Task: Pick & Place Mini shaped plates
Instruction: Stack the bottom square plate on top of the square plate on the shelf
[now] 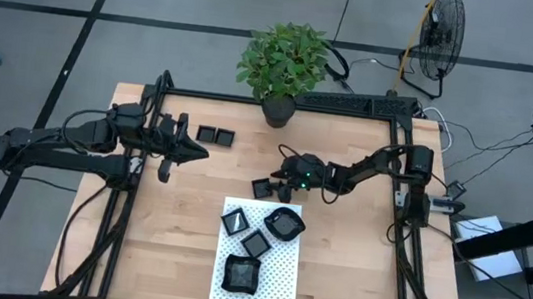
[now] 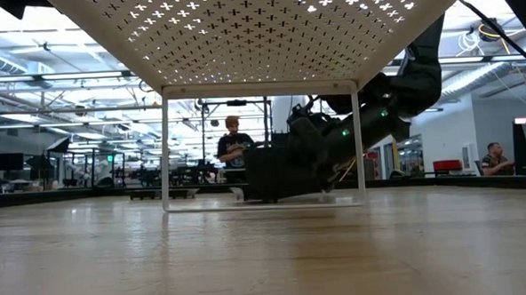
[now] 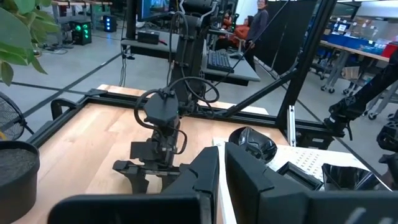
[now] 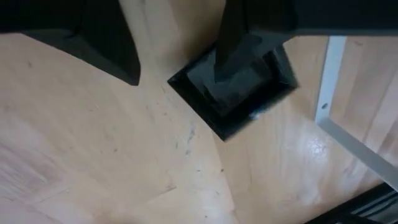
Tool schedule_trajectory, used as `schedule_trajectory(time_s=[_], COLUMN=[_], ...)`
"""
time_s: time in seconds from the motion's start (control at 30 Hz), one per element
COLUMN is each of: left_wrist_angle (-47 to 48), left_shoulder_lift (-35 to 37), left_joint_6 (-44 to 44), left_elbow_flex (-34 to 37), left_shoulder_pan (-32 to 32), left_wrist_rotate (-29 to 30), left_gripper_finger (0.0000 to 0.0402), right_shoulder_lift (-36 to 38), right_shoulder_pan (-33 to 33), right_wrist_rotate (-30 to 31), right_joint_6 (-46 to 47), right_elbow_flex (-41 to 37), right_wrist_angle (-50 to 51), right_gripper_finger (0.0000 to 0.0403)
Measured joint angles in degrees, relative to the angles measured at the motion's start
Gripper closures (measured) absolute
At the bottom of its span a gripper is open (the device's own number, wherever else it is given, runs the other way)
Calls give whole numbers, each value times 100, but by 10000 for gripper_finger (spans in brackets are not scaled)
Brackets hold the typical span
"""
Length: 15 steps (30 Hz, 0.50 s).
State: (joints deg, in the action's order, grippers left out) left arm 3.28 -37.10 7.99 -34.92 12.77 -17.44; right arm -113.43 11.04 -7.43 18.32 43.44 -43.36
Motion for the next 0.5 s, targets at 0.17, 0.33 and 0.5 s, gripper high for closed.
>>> schedule_trajectory(time_s=[0.17,0.33,0.5], left_wrist_angle=[-1,-1,-1], left_shoulder_lift=[-1,-2,0], left_joint_6=[-20,-35,-33], left_elbow_flex=[0,0,0], left_shoulder_pan=[-1,-1,-1], left_wrist_rotate=[1,1,1], left_gripper_finger=[371,371,371], right_shoulder_lift=[0,-5,-9], right_shoulder_pan=[-19,-19,-19], right_wrist_rotate=[73,84,91], right_joint_6=[-83,-94,-102], right_elbow_flex=[2,0,-6], right_wrist_angle=[137,113,110], right_gripper_finger=[251,304,354])
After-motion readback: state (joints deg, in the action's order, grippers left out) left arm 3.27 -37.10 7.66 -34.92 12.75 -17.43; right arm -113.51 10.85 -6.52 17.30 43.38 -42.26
